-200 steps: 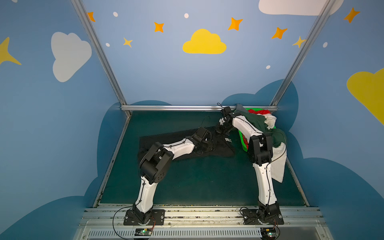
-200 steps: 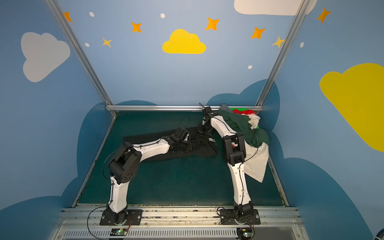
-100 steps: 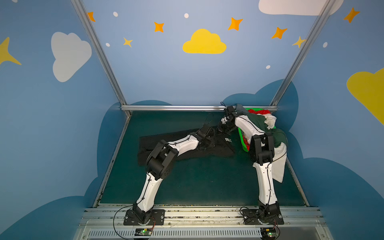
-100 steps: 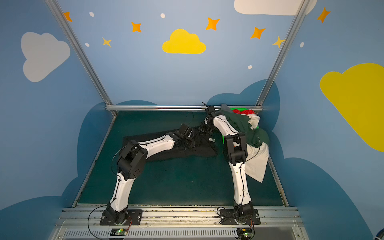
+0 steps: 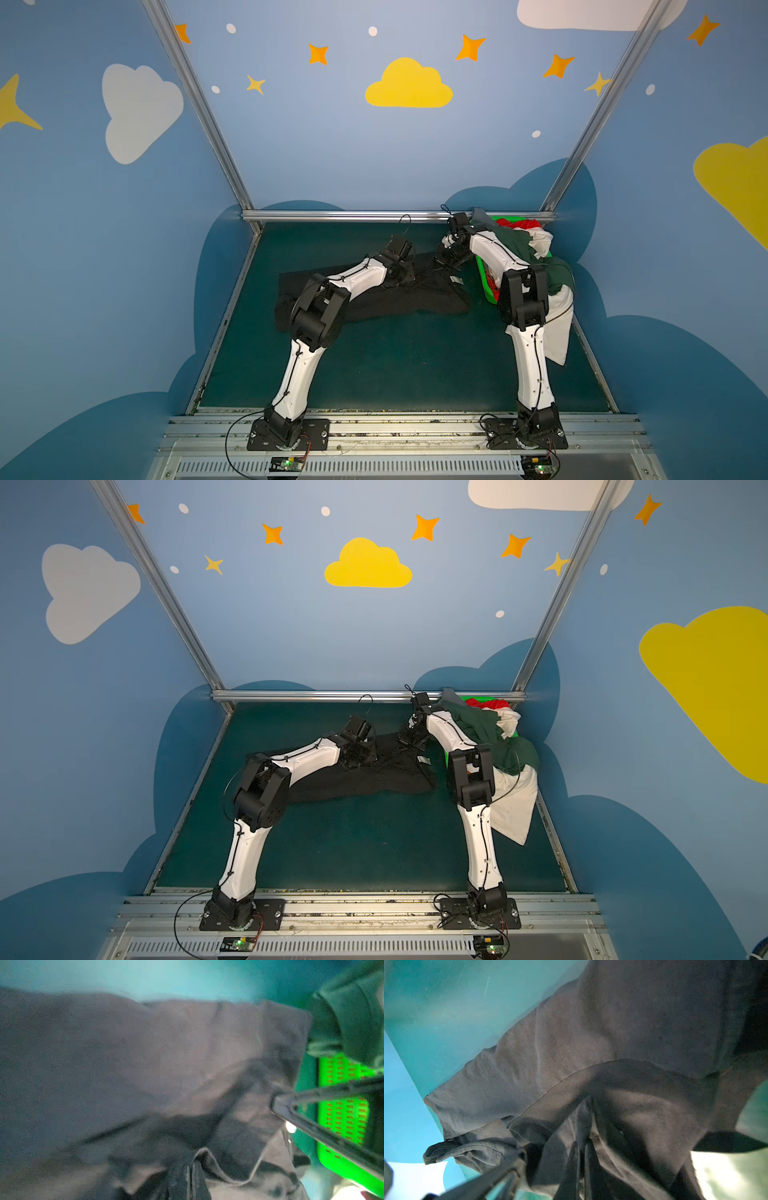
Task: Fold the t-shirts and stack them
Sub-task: 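Lay the folded shirt down with both grippers, left drawing back toward the robot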
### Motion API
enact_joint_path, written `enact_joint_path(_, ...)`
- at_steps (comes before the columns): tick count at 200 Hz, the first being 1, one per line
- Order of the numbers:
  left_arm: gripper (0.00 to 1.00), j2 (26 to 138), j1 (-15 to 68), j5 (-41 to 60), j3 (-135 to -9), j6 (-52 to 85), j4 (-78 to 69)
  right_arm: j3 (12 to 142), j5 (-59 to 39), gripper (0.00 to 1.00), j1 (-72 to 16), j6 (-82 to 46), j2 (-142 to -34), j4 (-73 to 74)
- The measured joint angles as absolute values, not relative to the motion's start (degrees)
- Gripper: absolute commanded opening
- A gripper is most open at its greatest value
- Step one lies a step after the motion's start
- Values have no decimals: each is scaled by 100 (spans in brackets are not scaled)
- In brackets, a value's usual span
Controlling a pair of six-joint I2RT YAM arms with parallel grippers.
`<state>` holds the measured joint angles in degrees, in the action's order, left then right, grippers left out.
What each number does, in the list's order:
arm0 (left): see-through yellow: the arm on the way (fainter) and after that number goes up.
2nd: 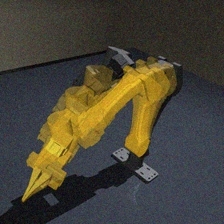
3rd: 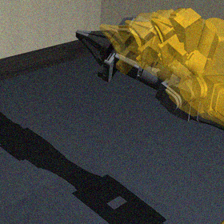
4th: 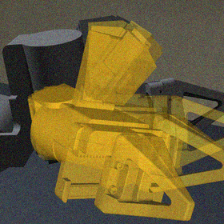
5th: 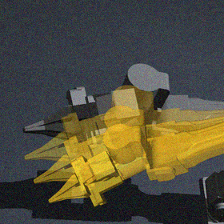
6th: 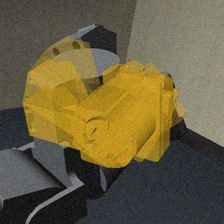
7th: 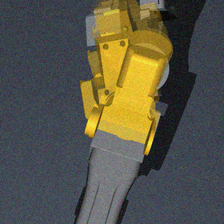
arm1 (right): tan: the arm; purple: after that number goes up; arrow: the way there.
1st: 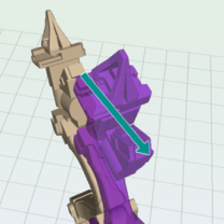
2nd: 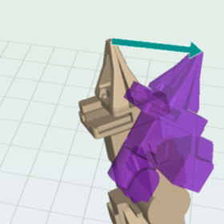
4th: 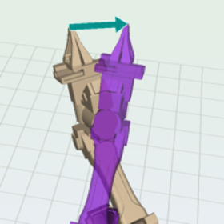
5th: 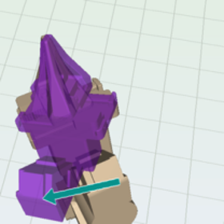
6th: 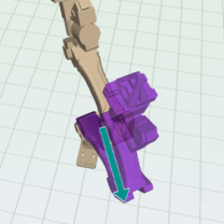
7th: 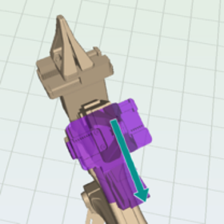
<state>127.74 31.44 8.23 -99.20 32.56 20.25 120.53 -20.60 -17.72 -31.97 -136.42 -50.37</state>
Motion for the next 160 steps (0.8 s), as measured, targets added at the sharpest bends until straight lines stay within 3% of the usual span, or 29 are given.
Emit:
enact_joint_path(34, 4, 12988, 2849, 825, -10315, 3094, 2073, 12053, -2027, 11, -1772, -3089, -13642, -5041)
enact_joint_path(44, 4, 13124, 2783, 803, -10551, 3028, 2121, 12053, -2001, 17, -1772, -3057, -13642, -5046)
enact_joint_path(50, 4, 13205, 2755, 773, -10689, 2998, 2163, 12053, -1970, 24, -1772, -3015, -13642, -5054)
enact_joint_path(64, 4, 13371, 2700, 679, -10962, 2928, 2294, 12053, -1815, 55, -1774, -2930, -13642, -5098)
enact_joint_path(74, 21, 13452, 2661, 596, -11098, 2884, 2394, 12053, -1671, 69, -1793, -2858, -13642, -5129)
enact_joint_path(87, 63, 13500, 2641, 392, -11236, 2812, 2528, 12044, -1483, 78, -1828, -2759, -13635, -5155)
enact_joint_path(104, 90, 13476, 2644, -106, -11336, 2696, 2733, 11893, -1116, 86, -1887, -2641, -13531, -5166)
enact_joint_path(117, 100, 13323, 2687, -727, -11253, 2543, 2810, 11734, -757, 86, -1981, -2567, -13386, -5212)
enact_joint_path(160, 100, 11699, 2989, -2676, -9699, 2049, 2759, 11113, 403, 84, -2558, -2495, -12619, -5271)
